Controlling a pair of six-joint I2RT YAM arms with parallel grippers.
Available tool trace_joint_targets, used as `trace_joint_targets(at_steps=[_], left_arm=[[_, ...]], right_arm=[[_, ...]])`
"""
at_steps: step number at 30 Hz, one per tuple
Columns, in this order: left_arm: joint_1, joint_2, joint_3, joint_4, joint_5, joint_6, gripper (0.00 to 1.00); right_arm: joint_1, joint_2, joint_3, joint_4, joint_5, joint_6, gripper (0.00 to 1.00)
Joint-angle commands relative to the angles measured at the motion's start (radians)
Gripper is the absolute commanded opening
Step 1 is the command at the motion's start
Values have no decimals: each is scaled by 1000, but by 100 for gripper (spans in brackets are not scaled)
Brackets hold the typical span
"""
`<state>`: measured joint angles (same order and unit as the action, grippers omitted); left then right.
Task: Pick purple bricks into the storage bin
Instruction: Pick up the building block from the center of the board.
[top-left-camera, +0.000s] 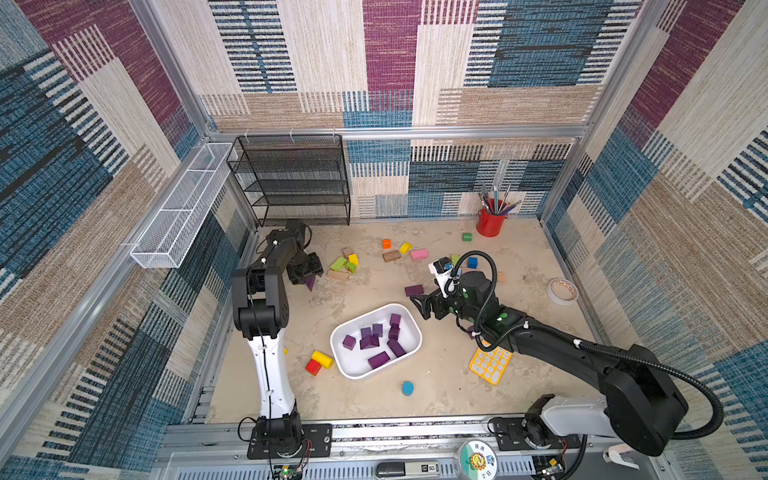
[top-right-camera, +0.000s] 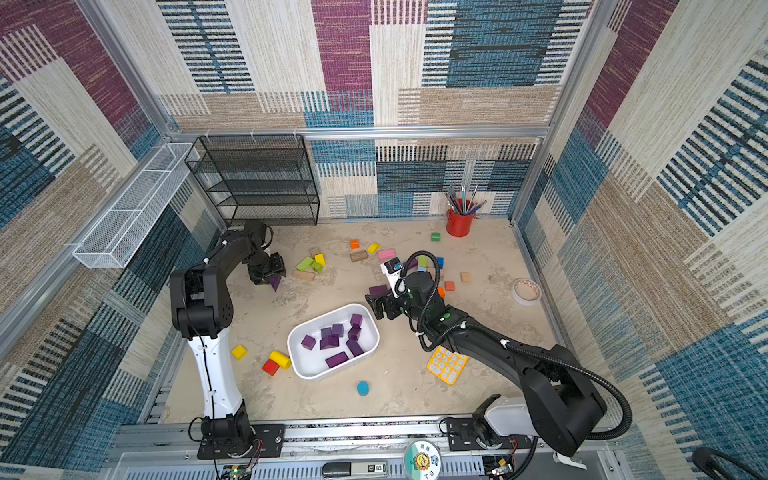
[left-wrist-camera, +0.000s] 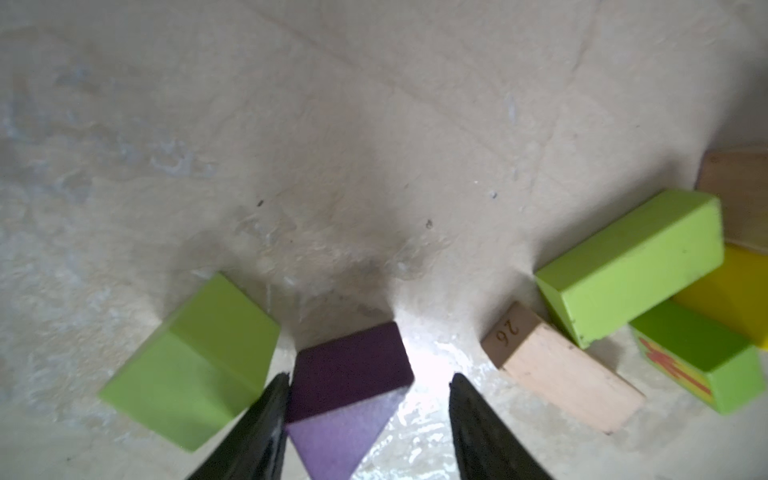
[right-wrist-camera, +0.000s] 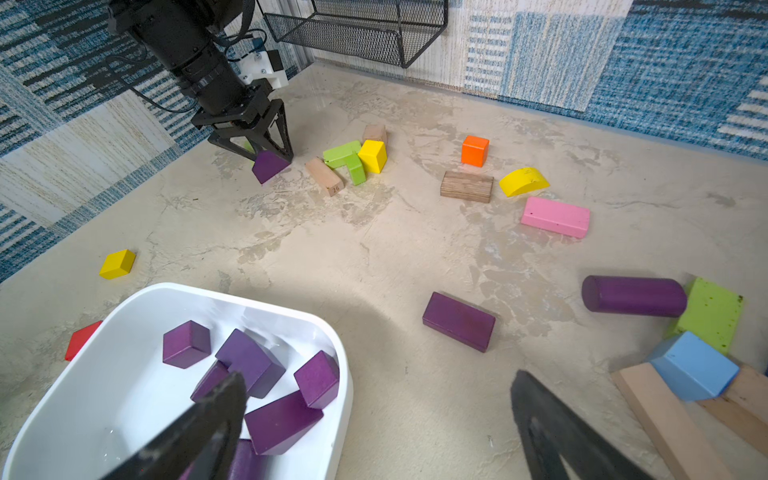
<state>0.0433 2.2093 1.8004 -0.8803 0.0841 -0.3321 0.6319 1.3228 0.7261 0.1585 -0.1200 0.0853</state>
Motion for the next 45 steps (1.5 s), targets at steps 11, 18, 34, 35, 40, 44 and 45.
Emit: trace_joint_targets(at_steps=[11,18,34,35,40,44,45], left_arm=[[-11,-9,-22,-28,-7,85,57],[-29,-34,-51,-28,-24,103,56],[-67,-37,-53,-56,-82,129,56],[-66,-30,-45,-61,-88,124,56],[-67,-1,-3,-83,-107,97,56],[-66,18,21,-92,-108,109,55],[-67,24,30,-96,-108,116,55]], right_arm=[[1,11,7,18,10,1,100],[2,16,9,23,4,2,100],[1,16,6,26,1,4,100],[2,15,4,25,0,4,100],[2,11,4,22,3,4,100],[3,8,3,20,5,4,100],[3,8,3,19,5,4,100]])
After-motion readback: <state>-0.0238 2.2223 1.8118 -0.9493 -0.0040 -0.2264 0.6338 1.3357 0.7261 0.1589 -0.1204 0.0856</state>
